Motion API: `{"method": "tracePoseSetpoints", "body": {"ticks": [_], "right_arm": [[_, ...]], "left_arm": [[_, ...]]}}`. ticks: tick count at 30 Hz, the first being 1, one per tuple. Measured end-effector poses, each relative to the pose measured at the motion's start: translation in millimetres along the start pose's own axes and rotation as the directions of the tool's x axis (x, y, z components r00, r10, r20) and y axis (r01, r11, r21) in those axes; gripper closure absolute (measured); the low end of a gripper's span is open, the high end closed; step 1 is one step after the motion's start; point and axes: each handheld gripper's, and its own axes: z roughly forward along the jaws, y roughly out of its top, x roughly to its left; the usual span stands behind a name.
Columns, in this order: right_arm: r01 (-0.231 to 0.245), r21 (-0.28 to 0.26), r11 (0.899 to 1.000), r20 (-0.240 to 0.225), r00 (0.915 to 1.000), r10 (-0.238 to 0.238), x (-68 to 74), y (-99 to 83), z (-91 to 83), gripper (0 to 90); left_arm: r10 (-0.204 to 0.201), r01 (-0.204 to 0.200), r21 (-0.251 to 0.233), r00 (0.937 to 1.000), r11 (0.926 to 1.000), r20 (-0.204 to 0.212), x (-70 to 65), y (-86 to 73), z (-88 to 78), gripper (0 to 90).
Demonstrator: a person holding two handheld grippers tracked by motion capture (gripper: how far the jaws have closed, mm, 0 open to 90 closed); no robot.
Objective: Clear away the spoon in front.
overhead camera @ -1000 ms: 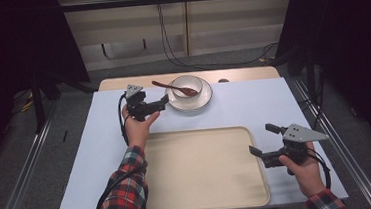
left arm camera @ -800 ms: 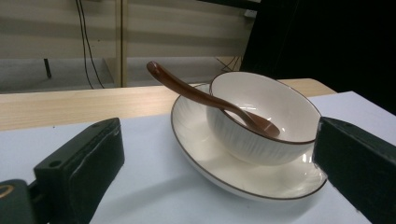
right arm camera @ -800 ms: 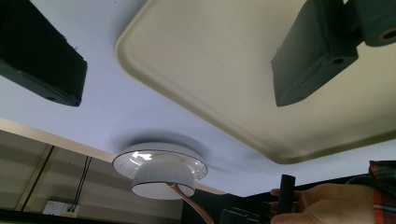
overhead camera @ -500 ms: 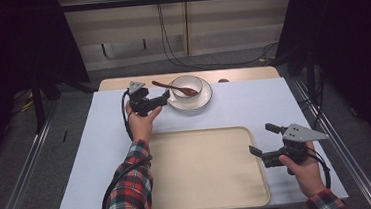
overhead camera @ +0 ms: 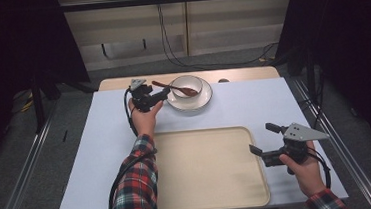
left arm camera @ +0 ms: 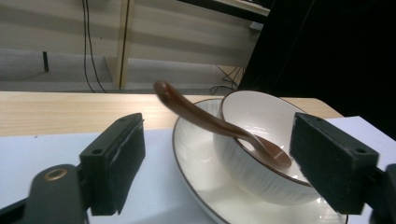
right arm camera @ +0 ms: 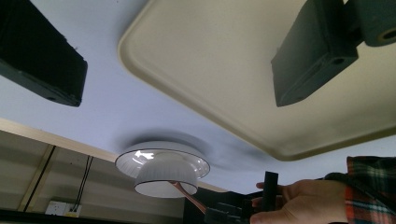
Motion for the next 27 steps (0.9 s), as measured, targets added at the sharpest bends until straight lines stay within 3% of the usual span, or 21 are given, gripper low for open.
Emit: {"method": "tracePoseSetpoints", "body": {"ticks": [4, 8, 12, 14, 16, 17, 27], "right_arm": [[-0.006, -0.013, 1.000, -0.001, 1.0000, 0.006, -0.9, 0.6, -0.9, 3.1], [-0.004, -0.013, 1.000, -0.001, 1.0000, 0.004, -1.5, 1.1, -2.4, 3.2], [-0.004, -0.021, 1.000, 0.005, 1.0000, 0.004, -2.4, 1.3, -2.7, 3.2], [-0.006, -0.020, 1.000, -0.008, 1.0000, 0.006, -3.0, 1.5, -3.6, 3.2], [-0.007, -0.028, 1.000, 0.012, 0.9999, 0.008, -2.2, 1.7, -3.2, 3.3], [-0.009, -0.027, 1.000, 0.010, 0.9999, 0.010, -2.1, 1.6, -3.3, 3.2], [-0.004, -0.046, 0.999, 0.009, 0.9999, 0.005, -2.5, 2.4, -4.2, 3.3]], "left_arm": [[0.024, -0.024, -0.006, 0.9993, 0.9997, -0.030, -2.9, -0.6, 6.3, 26.4], [0.022, -0.022, -0.015, 0.9993, 0.9996, -0.029, -2.7, -1.2, 9.7, 34.1], [0.000, -0.001, -0.036, 0.9996, 0.9994, -0.029, -1.3, -1.7, 10.4, 39.8], [-0.028, 0.027, -0.045, 0.9993, 0.9986, -0.024, -1.4, -2.1, 11.8, 45.8], [-0.040, 0.039, -0.050, 0.9989, 0.9980, -0.024, -1.2, -2.6, 11.4, 54.7], [-0.065, 0.064, -0.058, 0.9976, 0.9962, -0.021, -0.8, -3.1, 11.6, 55.9], [-0.089, 0.091, -0.097, 0.9958, 0.9912, 0.024, -5.5, 0.1, 13.0, 68.6]]}}
